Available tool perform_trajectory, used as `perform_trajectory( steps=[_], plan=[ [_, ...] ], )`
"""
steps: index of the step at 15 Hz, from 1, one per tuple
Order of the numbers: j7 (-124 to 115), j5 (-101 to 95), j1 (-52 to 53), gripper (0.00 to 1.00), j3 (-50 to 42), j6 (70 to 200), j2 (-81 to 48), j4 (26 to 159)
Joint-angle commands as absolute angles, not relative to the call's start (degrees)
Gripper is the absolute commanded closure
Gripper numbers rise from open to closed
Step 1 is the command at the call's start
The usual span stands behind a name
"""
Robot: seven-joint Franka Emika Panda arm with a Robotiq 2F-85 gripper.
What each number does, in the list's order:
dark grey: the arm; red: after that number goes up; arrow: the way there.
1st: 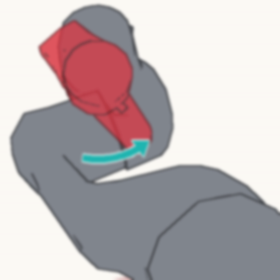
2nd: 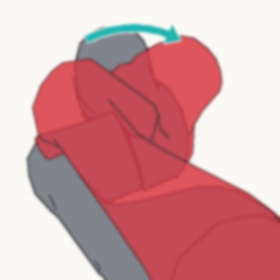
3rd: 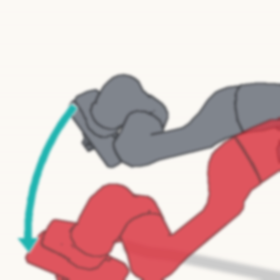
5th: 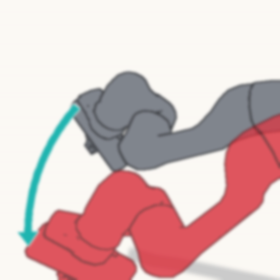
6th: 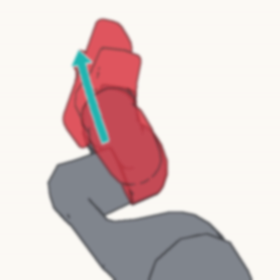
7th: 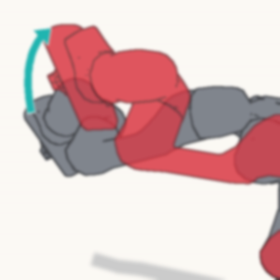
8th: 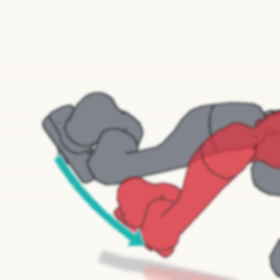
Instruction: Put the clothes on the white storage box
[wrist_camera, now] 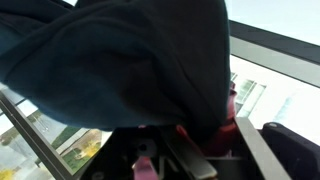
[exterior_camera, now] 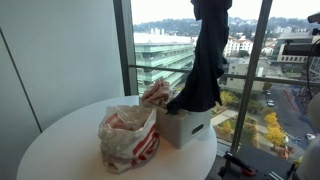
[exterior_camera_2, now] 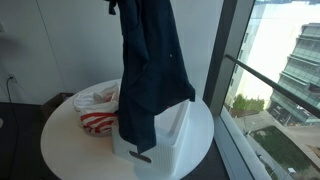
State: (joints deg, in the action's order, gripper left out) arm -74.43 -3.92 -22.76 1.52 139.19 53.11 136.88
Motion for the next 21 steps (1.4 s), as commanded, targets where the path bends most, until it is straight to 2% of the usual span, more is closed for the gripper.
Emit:
perform_trajectory(
  steps=[1, 8, 15, 21],
  plan=[
    [-73.32, -4.60, -23.18, 0.95, 3.90, 149.75, 45.10, 139.04],
    [-70.99, -4.72, -20.07, 0.95, 9.85, 160.31, 20.62, 139.44],
    [-69.37, -6.55, -14.29, 0.95, 5.64, 146.77, 4.98, 133.55],
    [-67.66, -5.57, -9.64, 0.95, -0.62, 140.89, -6.82, 126.28]
  ],
)
